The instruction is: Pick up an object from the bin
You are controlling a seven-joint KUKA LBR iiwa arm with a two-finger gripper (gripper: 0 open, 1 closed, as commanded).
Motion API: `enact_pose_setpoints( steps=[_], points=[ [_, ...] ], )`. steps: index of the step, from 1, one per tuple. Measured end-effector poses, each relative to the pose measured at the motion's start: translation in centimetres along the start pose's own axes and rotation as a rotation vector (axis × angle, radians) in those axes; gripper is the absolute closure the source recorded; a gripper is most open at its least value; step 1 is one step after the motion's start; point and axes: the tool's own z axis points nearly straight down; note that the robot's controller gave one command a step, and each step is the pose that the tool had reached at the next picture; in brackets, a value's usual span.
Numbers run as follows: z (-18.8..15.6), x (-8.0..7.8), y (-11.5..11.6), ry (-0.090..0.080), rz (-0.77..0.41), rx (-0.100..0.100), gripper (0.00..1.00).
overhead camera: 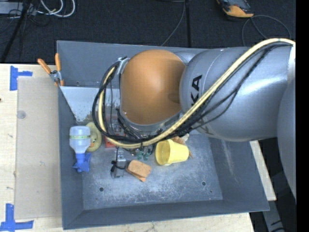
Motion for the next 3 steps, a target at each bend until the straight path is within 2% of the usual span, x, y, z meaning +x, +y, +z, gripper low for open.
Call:
enact_pose_setpoints(
  steps=[1, 2, 3],
  points=[
    [4.8, -0.7, -4.2, -0.001, 0.004, -0.002, 0.00],
    [7.8, -1.8, -7.6, 0.005, 0.078, 0.002, 0.00],
    [10.2, 0.2, -8.9, 0.000, 0.049, 0.000, 0.00]
  ],
)
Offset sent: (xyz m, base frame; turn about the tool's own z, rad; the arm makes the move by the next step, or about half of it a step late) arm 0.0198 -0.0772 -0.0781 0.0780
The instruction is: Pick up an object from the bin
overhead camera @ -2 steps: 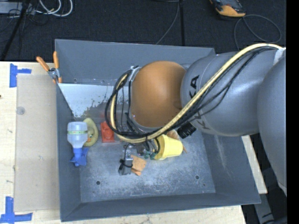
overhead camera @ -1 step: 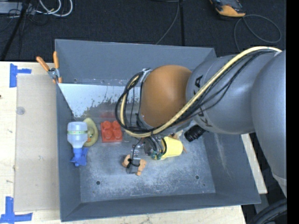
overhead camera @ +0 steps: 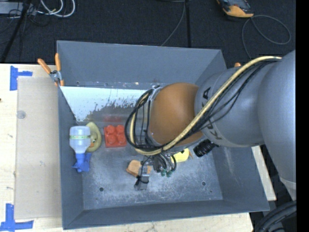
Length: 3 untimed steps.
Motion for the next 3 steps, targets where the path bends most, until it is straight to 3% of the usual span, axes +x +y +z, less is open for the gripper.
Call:
enact_pose_setpoints(
  steps=[1, 2, 3],
  points=[
    [3.5, -0.4, -1.6, 0.005, -0.012, 0.000, 0.00],
    [6.3, -0.6, -2.2, 0.004, -0.076, 0.000, 1.00],
    [6.3, -0.6, -2.2, 0.004, -0.075, 0.000, 1.00]
  ],
)
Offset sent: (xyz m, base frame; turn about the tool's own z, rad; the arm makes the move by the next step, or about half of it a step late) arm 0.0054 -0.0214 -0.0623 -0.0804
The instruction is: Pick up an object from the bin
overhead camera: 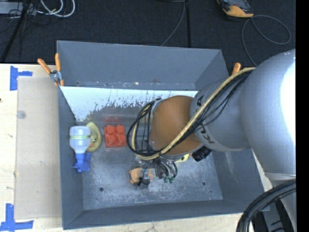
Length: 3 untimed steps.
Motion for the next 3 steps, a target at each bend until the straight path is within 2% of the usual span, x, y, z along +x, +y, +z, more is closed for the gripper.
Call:
enact_pose_setpoints(
  steps=[1, 2, 3],
  points=[
    [-12.1, -0.3, 1.0, 0.001, -0.004, 0.000, 1.00],
    [-12.1, -0.3, 1.1, 0.001, -0.003, 0.000, 1.00],
    [-18.6, 0.4, 0.5, 0.002, 0.022, 0.000, 1.00]
  ],
)
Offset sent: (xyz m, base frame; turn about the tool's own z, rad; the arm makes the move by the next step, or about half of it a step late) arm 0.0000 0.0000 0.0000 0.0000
